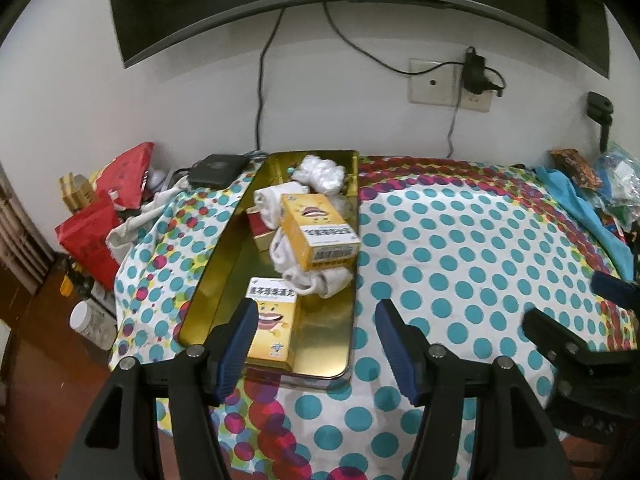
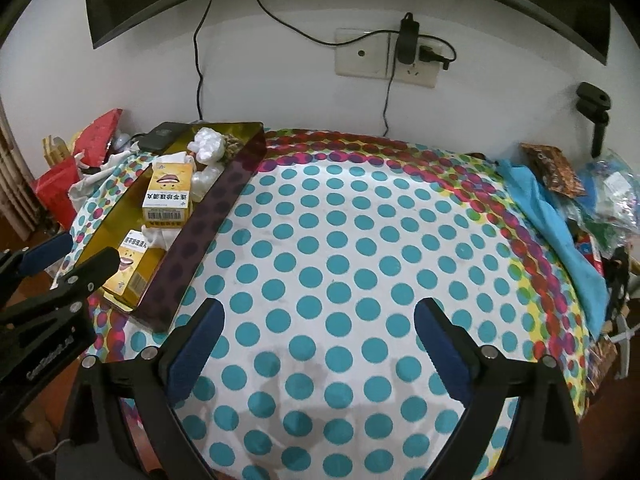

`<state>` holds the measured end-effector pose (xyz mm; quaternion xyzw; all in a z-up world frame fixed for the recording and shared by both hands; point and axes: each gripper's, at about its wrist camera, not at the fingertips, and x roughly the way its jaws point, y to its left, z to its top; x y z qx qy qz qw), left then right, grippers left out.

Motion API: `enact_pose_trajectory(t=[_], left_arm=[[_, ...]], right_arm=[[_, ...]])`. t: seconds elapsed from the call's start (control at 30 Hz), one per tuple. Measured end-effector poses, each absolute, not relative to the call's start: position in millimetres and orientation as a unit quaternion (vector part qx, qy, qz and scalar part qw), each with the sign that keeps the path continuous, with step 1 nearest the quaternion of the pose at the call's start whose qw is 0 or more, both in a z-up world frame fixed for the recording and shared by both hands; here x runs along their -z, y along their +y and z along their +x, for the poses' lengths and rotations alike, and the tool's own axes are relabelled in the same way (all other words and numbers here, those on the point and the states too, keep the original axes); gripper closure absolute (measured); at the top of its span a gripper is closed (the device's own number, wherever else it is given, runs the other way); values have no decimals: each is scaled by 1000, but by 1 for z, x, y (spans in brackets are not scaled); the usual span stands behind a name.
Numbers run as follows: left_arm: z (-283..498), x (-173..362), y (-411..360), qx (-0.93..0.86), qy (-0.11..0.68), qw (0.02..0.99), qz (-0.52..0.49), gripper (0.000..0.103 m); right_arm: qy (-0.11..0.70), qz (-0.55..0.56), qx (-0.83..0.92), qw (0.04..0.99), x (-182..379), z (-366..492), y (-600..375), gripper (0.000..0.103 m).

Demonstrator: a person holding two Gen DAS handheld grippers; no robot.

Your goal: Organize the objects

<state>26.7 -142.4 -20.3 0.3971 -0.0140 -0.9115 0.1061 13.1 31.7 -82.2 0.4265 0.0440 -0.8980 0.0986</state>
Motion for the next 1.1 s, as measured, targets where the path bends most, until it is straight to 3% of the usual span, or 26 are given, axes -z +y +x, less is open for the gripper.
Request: enact_pose_trajectory(t=[0.2, 1.1], left_arm=[[30, 21, -146, 909, -15, 113, 400, 40], [36, 8, -152, 908, -17, 109, 405, 37]], right_arm=[[84, 420, 901, 72, 71, 36, 19, 5], [93, 429, 891, 116, 53, 75, -5, 3]])
